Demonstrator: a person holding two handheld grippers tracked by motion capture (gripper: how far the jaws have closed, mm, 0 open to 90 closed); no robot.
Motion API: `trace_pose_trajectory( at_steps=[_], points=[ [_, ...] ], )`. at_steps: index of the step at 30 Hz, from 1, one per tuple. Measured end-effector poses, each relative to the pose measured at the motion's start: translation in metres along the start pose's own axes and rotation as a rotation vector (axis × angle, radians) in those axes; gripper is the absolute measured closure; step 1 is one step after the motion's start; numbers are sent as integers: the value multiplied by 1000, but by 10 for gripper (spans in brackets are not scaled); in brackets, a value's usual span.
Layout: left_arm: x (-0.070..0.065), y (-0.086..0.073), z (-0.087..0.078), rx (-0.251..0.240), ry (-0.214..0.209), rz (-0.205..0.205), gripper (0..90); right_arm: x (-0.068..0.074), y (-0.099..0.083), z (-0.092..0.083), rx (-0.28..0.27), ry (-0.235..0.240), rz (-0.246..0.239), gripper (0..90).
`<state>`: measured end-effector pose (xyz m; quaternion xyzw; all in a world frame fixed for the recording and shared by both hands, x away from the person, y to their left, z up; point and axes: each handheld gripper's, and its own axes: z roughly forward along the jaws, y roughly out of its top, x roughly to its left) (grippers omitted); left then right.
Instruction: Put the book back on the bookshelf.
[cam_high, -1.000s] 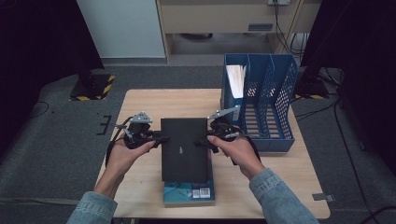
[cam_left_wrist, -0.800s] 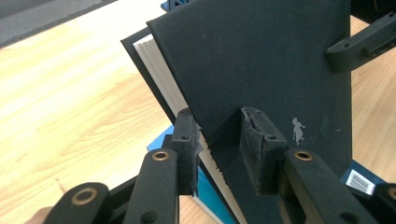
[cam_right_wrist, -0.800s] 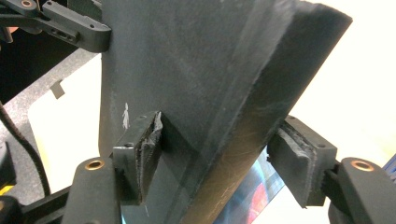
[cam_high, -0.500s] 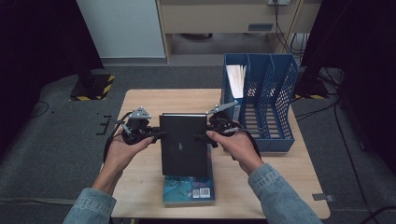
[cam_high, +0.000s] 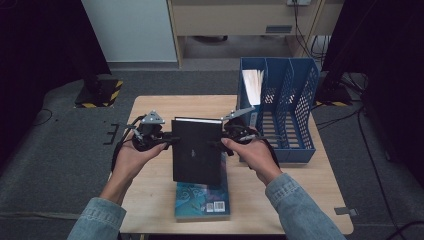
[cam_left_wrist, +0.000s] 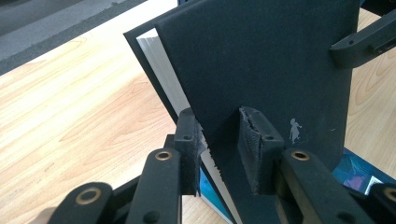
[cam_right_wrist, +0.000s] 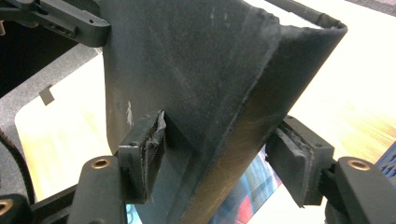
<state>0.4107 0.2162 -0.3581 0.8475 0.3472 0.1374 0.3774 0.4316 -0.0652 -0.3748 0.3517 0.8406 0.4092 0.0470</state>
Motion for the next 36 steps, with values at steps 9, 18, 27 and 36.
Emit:
trace_pose_trajectory(
  at_steps=[9,18,27,36],
  points=[
    [5,6,5,-4,-1,6,691,-6,4,1,-9,-11,1,378],
    [11,13,10,0,9,11,691,-13,10,4,-15,-22,8,375],
    [12,21,14,0,22,24,690,-17,14,2,-32,-40,6,380],
    [8,17,10,-12,30,25,690,-11,12,-1,-39,-54,-15,379]
  ],
)
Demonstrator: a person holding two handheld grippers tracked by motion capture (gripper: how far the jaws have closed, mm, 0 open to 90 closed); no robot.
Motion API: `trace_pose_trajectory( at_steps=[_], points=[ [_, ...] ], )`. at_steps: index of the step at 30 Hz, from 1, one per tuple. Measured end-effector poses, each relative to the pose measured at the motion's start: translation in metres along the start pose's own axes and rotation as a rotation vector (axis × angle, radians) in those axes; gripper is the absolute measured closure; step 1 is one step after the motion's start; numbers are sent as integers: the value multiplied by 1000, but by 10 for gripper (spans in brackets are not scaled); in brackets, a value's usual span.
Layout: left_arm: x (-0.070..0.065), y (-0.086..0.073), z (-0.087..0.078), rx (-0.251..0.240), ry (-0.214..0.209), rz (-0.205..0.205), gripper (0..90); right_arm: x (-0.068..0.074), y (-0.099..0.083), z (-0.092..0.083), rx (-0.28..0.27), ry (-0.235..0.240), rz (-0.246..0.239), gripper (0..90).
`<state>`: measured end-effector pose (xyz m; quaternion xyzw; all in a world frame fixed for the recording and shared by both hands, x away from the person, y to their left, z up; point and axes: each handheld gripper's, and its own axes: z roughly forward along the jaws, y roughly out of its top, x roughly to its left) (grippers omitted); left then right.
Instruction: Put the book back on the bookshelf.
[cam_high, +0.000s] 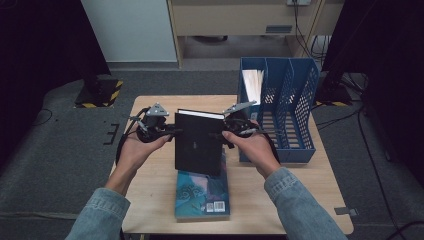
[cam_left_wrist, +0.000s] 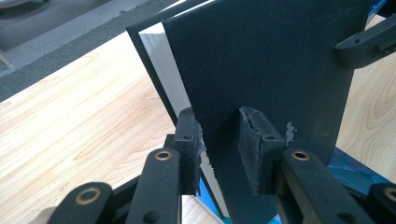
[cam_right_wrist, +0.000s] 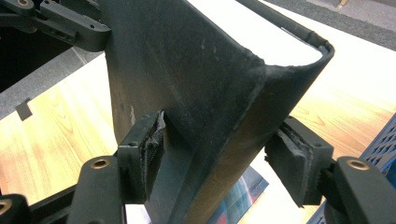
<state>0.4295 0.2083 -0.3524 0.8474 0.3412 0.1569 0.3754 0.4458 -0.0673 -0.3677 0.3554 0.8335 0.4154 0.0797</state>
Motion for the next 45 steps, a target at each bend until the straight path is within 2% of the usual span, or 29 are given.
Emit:
trace_pose_trajectory(
  at_steps=[26,31,39,45],
  points=[
    [-10,-8,-11,-3,3,24,691,14,-6,-9,-12,-20,-68,389],
    [-11,-13,-13,-19,-5,-4,692,15,-8,-10,-23,-6,-71,382],
    [-17,-20,-18,-27,2,3,693,23,-11,-14,-21,-2,-91,359],
    [-20,-27,-22,-38,-7,-9,694,28,-14,-18,-24,1,-117,360]
  ],
)
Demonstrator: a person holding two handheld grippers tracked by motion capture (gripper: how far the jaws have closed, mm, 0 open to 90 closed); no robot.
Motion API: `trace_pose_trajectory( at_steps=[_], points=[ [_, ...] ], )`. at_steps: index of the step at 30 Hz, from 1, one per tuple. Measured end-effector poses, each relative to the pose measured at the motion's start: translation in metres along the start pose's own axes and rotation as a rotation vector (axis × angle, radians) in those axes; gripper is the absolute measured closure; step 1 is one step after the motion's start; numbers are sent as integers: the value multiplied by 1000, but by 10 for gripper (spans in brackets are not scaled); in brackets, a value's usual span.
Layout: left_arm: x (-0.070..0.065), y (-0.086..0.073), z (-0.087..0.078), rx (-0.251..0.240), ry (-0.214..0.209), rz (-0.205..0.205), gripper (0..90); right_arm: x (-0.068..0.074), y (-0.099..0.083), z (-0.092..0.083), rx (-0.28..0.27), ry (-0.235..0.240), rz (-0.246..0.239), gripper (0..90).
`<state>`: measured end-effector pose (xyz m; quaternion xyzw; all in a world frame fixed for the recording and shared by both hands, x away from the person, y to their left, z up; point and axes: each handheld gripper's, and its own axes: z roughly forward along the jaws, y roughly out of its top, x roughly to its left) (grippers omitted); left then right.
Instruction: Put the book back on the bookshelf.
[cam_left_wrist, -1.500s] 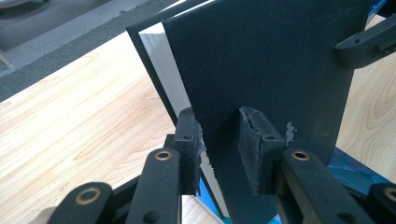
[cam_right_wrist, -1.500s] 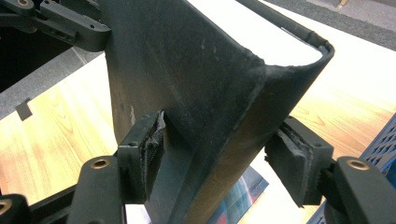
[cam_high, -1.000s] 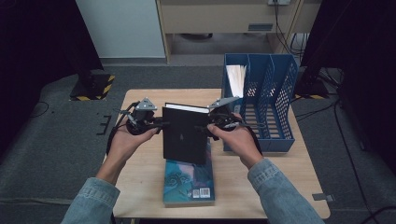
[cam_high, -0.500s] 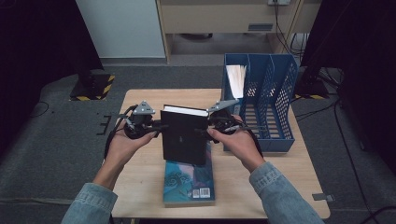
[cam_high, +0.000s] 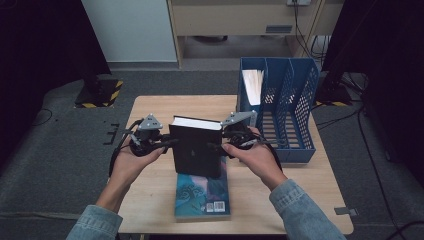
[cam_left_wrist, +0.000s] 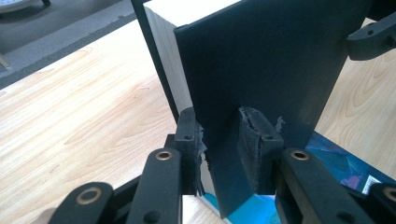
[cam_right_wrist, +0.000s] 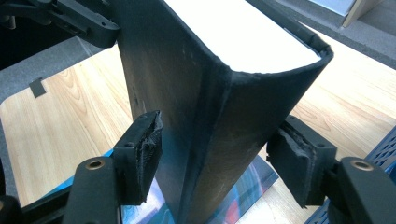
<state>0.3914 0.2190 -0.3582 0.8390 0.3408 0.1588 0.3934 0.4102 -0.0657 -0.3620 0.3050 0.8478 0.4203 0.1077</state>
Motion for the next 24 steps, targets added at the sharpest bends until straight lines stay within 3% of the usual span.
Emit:
trace_pose_trajectory(
  at_steps=[12,24],
  points=[
    [-2,-5,-3,-2,-14,-15,695,3,0,-2,8,20,2,347],
    [-6,-7,-5,3,-10,-12,685,4,0,-4,21,31,-30,342]
  ],
)
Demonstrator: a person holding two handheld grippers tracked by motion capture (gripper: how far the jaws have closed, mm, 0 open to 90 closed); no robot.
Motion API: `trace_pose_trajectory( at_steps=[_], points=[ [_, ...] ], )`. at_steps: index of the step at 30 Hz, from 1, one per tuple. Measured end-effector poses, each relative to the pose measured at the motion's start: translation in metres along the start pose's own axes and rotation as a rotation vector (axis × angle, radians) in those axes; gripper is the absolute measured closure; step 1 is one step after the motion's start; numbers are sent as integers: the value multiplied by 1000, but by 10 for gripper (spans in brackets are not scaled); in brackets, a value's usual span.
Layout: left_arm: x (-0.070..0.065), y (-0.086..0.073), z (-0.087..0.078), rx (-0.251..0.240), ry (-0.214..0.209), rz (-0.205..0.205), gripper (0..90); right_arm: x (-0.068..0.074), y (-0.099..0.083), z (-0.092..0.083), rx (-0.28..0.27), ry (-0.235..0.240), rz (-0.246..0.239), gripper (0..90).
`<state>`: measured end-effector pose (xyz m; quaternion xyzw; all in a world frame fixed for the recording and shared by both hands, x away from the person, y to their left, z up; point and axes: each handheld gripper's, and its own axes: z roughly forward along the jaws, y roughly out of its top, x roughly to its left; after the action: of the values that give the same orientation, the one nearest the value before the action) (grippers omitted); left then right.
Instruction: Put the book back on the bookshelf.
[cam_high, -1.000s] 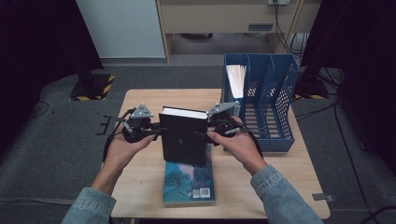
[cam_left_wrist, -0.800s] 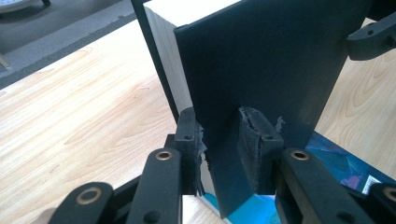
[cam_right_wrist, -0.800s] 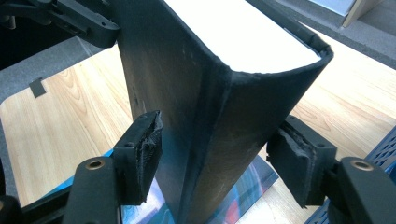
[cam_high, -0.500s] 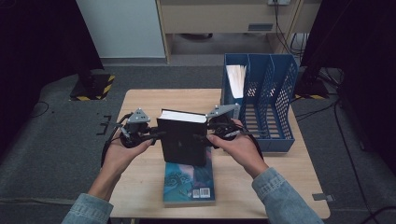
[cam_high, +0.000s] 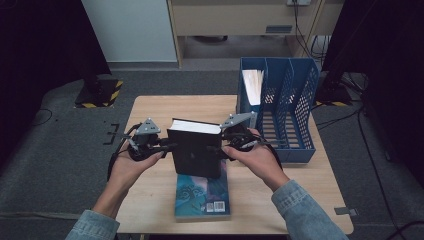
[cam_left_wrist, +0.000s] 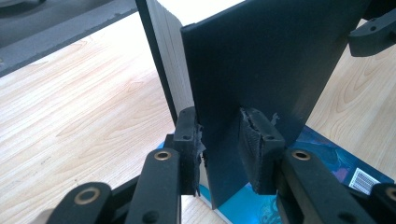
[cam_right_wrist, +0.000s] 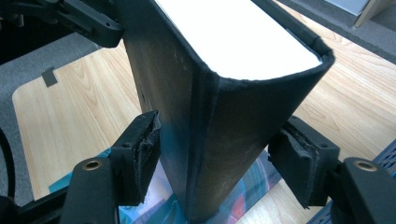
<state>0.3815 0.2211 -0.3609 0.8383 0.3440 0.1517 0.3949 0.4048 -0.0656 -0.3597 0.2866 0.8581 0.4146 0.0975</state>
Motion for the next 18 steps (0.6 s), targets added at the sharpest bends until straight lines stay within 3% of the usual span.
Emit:
trace_pose_trajectory(
  at_steps=[18],
  points=[
    [-2,-3,-2,-5,-8,-7,684,3,16,6,52,49,-37,219]
  ],
)
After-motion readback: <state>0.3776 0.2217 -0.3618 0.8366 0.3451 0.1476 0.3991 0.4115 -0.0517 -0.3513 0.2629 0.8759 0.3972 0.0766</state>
